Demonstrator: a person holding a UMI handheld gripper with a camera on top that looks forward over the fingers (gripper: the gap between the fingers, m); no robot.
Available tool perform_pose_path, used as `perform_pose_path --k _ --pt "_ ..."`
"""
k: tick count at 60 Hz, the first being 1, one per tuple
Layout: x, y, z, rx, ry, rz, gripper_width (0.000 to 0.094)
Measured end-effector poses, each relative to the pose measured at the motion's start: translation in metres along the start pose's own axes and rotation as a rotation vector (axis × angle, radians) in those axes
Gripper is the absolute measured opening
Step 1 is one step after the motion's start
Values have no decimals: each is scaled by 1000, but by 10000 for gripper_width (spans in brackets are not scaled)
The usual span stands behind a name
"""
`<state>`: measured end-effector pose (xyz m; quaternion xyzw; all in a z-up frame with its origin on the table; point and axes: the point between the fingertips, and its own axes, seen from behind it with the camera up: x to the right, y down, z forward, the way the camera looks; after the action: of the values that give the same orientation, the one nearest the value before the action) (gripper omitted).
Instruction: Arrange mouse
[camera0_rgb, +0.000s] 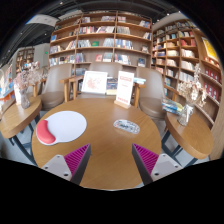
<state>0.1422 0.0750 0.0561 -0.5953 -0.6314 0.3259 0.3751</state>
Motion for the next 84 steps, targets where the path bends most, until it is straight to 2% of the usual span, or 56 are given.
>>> perform_pose_path --k 14,46,84 --pt "59 10 35 -31 47 15 851" --pt "99 10 133 -133 60 39 848" --pt "103 -35 212 -120 27 29 849"
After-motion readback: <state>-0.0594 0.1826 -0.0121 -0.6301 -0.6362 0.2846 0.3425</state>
